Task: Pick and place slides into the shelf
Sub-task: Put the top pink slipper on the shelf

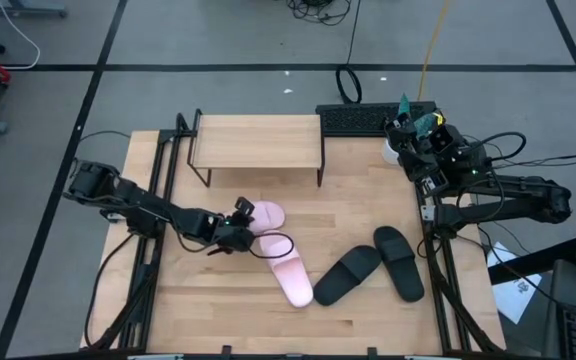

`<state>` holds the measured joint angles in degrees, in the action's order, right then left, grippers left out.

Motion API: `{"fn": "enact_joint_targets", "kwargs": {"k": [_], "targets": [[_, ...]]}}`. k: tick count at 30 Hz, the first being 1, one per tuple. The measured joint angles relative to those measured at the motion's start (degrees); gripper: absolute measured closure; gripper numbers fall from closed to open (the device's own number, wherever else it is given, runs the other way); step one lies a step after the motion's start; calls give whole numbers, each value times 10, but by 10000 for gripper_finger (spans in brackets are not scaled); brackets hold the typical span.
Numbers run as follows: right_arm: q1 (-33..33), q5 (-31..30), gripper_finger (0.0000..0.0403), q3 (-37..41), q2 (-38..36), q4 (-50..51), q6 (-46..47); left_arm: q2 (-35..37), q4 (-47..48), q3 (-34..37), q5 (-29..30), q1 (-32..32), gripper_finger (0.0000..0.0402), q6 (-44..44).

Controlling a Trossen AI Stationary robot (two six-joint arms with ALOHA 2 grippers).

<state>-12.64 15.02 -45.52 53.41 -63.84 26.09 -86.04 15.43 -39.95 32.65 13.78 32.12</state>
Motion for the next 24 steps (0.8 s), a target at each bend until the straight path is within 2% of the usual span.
{"fn": "enact_joint_targets", "kwargs": {"k": [2, 9, 13, 17, 21, 24], "targets": [[0, -1, 188, 0, 0, -1, 0, 5, 22, -14, 4, -2, 392, -24], [0, -18, 188, 0, 0, 5, -18, 52, 196, -102, 5, -3, 398, -129], [-3, -29, 188, 0, 2, 10, -17, 86, 251, -159, 2, 2, 400, -192], [-5, -32, 188, 0, 4, 13, -15, 120, 257, -218, 9, 9, 400, -244], [-5, -34, 188, 0, 3, 18, -14, 136, 248, -288, 83, 11, 401, -282], [-5, -32, 188, 0, 2, 19, -13, 131, 239, -341, 186, 6, 401, -292]]}}
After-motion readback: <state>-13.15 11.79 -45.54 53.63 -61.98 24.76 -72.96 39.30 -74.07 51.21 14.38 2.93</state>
